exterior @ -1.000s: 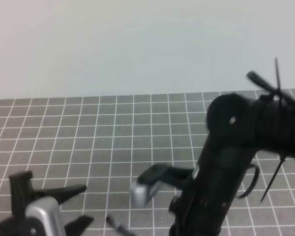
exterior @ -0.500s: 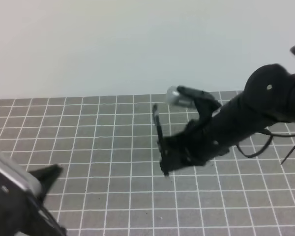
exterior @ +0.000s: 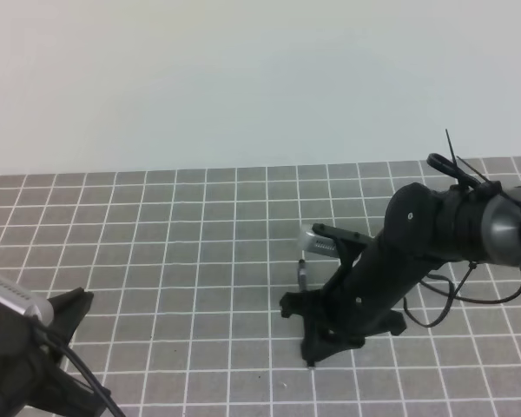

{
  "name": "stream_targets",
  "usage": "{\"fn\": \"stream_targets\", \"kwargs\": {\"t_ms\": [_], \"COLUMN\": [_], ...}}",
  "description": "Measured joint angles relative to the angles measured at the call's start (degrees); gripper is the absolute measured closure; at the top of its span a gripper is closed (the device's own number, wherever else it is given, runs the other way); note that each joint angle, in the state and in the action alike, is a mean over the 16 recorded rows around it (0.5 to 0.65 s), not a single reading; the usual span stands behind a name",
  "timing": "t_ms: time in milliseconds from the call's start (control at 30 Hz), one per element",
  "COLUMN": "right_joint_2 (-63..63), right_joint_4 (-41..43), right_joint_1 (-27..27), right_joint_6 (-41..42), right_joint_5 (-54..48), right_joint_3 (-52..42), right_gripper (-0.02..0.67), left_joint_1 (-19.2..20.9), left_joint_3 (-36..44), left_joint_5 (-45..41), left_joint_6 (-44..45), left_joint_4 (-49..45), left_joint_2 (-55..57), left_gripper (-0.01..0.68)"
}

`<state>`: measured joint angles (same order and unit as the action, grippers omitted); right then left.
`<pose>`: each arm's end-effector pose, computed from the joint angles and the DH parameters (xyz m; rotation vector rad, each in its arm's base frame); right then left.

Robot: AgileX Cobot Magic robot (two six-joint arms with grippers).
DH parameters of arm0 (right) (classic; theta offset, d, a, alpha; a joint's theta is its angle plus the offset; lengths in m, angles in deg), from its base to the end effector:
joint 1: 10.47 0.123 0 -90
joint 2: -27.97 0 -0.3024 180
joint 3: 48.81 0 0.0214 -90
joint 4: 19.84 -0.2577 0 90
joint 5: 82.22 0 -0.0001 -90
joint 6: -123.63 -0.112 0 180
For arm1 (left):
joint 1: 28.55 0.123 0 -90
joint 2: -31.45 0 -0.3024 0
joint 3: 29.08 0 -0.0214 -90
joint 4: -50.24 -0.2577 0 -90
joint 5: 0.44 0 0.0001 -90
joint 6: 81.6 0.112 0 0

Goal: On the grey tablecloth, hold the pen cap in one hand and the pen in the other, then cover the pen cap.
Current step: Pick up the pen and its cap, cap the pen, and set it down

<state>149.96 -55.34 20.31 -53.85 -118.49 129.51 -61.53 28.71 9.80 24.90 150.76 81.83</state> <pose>0.3512 0.2540 0.1594 -0.1970 2.8229 0.7485 0.1467 -0.0720 0.2581 0.5246 1.8450 -0.1506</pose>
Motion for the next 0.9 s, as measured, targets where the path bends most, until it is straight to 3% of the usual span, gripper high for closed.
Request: {"fn": "stream_targets", "kwargs": {"t_ms": [367,767,900], "right_joint_2": [1.16,0.94,0.23], "right_joint_4": [7.42,9.0,8.45], "right_joint_1": [0.0,0.0,-0.01], "right_joint_6": [-3.56,-2.2,-2.02], "right_joint_5": [-1.87,-3.08,-2.82], "right_joint_3": [0.06,0.54,1.12], "right_gripper": [0.61,0.361,0.307], "left_joint_1": [0.0,0.0,0.0], "left_joint_3": [0.0,0.0,0.0], "left_joint_5": [-1.65,-1.62,-1.58], "left_joint_6": [0.87,2.55,2.91], "left_joint_4": [0.23,0.08,0.0], "left_joint_2": [-0.01,0.0,0.0], "left_gripper": [0.672,0.672,0.672]}}
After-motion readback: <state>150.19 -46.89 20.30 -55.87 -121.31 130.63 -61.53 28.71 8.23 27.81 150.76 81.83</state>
